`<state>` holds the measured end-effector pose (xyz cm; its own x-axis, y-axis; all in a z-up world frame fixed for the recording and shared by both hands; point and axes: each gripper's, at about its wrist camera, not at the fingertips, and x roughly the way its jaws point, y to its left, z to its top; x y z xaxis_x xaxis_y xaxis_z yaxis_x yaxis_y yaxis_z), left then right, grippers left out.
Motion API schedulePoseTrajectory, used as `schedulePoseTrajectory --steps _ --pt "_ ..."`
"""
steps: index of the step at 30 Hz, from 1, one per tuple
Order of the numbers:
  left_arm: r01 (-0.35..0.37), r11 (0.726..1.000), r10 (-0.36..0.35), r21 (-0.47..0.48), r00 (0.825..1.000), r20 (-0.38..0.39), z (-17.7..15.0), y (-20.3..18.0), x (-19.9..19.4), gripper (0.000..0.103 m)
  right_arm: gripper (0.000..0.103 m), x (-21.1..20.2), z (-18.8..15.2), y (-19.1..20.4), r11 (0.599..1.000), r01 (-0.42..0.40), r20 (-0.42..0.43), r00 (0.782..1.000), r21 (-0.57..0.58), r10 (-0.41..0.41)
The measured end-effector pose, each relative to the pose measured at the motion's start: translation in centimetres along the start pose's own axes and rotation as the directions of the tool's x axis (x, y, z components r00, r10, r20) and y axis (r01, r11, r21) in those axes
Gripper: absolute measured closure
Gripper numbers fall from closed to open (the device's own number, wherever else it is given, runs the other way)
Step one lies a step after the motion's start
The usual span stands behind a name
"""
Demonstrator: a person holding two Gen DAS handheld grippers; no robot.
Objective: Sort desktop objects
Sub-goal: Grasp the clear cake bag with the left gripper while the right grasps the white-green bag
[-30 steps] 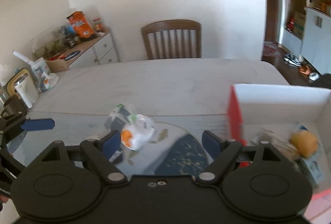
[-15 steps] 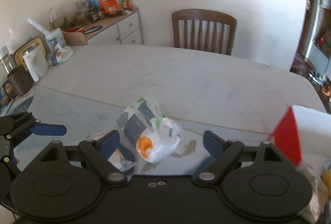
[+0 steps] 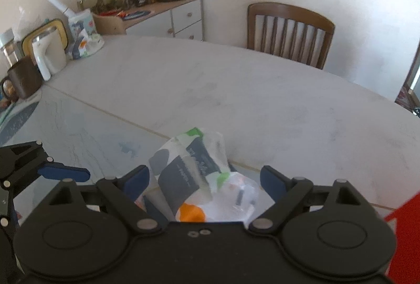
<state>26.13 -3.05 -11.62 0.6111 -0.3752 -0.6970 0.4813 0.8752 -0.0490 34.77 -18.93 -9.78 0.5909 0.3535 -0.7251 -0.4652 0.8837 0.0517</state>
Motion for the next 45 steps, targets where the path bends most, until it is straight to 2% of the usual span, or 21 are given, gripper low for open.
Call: schedulePoseTrajectory --steps 10,16,23,30,36,42,45 --pt "0.010 1.000 -0.010 -0.019 1.000 -0.006 -0.5 0.2 1.5 0.000 0.012 2.4 0.2 0.5 0.999 -0.005 -0.016 1.000 -0.039 0.004" --pt "0.016 1.000 -0.016 -0.024 1.000 0.001 -0.9 0.0 1.9 0.000 0.017 3.7 -0.3 0.9 0.997 0.016 -0.051 0.998 -0.079 -0.020" --pt "0.038 0.998 -0.038 -0.057 0.999 0.001 -1.3 0.8 2.0 0.000 0.022 4.3 -0.7 0.4 0.999 0.016 -0.075 0.997 -0.045 -0.019" --pt "0.043 0.999 -0.043 -0.030 0.999 -0.001 -1.2 0.5 2.4 0.000 0.028 4.1 -0.8 0.2 0.999 0.013 -0.070 0.997 -0.031 -0.015" --pt "0.037 0.999 -0.037 0.026 0.999 -0.018 -1.1 0.0 2.6 0.001 0.033 3.8 -1.0 -1.1 0.996 0.078 -0.062 0.995 0.042 -0.076" --pt "0.035 0.995 -0.033 0.098 0.999 -0.018 -1.2 -1.3 2.7 0.013 0.041 2.7 -1.9 -2.1 0.990 0.119 -0.066 0.991 0.077 -0.114" --pt "0.051 0.995 -0.049 0.090 0.999 -0.021 -0.6 -1.4 2.8 0.025 0.044 1.9 -2.5 -2.2 0.986 0.137 -0.076 0.989 0.091 -0.130"
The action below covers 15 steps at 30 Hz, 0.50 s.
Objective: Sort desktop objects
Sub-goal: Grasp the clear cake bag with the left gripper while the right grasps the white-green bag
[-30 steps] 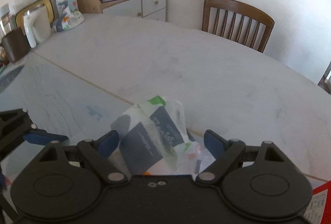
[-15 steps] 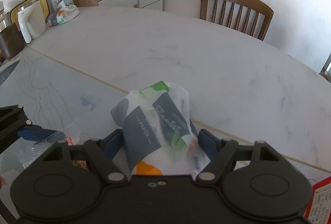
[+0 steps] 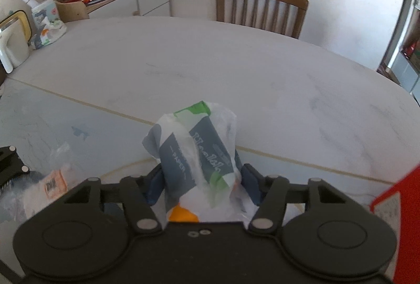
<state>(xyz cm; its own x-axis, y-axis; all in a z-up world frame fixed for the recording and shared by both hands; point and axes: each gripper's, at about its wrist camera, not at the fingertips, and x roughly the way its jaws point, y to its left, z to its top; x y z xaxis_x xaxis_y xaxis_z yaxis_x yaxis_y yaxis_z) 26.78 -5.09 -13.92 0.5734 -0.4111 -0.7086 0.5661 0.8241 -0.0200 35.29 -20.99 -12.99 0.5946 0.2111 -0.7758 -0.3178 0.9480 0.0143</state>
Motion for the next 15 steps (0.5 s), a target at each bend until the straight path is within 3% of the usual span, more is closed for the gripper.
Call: schedulePoseTrajectory --steps 2,3,15 --pt "0.012 1.000 -0.012 -0.005 1.000 -0.003 0.5 0.1 0.0 0.040 0.045 -0.4 -0.3 0.0 1.000 0.007 -0.004 1.000 0.013 -0.007" --pt "0.016 1.000 -0.017 -0.008 1.000 -0.005 0.7 0.2 0.1 0.042 0.045 -0.6 -0.6 -0.1 1.000 0.011 -0.006 1.000 0.017 -0.010" --pt "0.049 0.993 -0.054 -0.112 0.998 -0.042 1.5 1.2 -0.2 0.054 0.065 -4.0 -3.0 0.2 0.994 0.065 -0.015 0.998 0.082 -0.064"
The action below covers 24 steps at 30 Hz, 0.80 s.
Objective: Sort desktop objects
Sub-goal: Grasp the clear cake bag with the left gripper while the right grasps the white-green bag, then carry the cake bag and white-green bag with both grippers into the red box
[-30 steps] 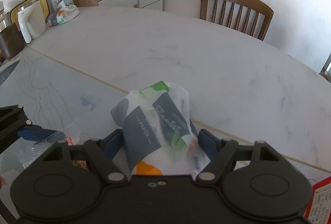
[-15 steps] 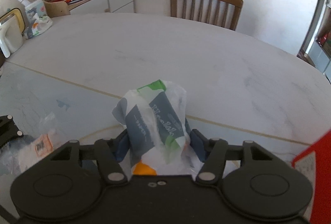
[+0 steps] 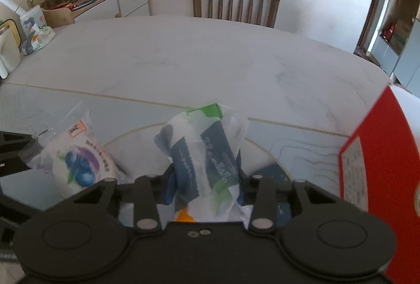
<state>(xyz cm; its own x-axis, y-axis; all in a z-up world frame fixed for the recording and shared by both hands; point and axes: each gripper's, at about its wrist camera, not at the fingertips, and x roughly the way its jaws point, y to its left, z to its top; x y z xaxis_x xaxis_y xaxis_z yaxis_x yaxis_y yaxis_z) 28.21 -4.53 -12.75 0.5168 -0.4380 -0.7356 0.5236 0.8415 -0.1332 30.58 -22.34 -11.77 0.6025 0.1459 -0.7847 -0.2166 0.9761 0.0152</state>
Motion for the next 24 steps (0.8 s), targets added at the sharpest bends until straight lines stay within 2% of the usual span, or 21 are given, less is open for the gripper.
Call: schedulePoseTrajectory --steps 10,24 --pt "0.022 0.998 -0.023 -0.065 1.000 -0.013 -0.9 -0.5 -2.2 0.056 0.067 -4.1 -2.0 0.3 0.997 -0.013 0.015 1.000 0.073 0.012" --pt "0.045 0.997 -0.042 -0.067 0.998 0.046 -0.8 -4.1 -7.7 0.056 0.066 -11.2 -4.5 -0.2 0.991 -0.046 0.073 0.997 0.124 0.037"
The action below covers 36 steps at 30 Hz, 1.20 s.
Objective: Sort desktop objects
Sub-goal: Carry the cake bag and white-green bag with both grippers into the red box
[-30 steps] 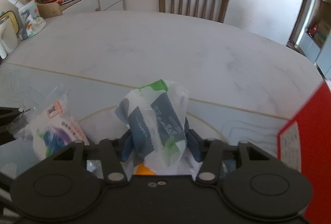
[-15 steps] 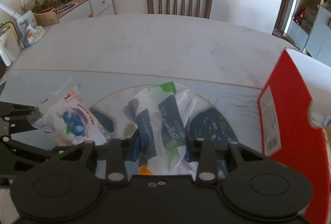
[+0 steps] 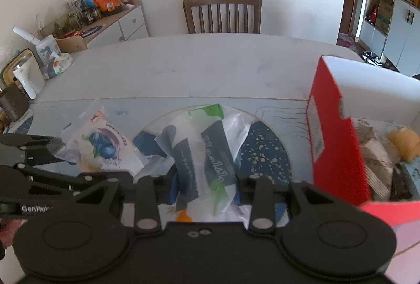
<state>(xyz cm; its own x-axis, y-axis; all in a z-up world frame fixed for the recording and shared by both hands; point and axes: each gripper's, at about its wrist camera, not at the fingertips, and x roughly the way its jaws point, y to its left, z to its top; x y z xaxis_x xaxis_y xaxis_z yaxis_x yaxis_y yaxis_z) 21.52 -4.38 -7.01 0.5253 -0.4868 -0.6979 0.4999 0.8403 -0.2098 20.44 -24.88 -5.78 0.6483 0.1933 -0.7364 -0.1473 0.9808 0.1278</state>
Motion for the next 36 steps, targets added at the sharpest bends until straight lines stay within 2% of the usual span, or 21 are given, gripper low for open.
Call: schedulePoseTrajectory --steps 12,24,36 --pt "0.067 0.996 -0.068 0.063 0.997 0.026 1.7 -6.1 -1.2 0.056 0.066 -5.4 -0.8 -3.1 1.000 0.008 0.048 0.999 0.030 -0.010" --pt "0.144 0.981 -0.150 0.127 0.988 0.039 5.5 -13.6 1.6 0.056 0.066 -8.6 -0.6 -11.1 0.993 0.046 0.062 0.997 0.109 -0.053" --pt "0.174 0.963 -0.187 0.205 0.981 0.043 10.1 -20.3 5.4 0.056 0.066 -10.3 0.1 -18.5 0.986 0.098 0.089 0.990 0.135 -0.110"
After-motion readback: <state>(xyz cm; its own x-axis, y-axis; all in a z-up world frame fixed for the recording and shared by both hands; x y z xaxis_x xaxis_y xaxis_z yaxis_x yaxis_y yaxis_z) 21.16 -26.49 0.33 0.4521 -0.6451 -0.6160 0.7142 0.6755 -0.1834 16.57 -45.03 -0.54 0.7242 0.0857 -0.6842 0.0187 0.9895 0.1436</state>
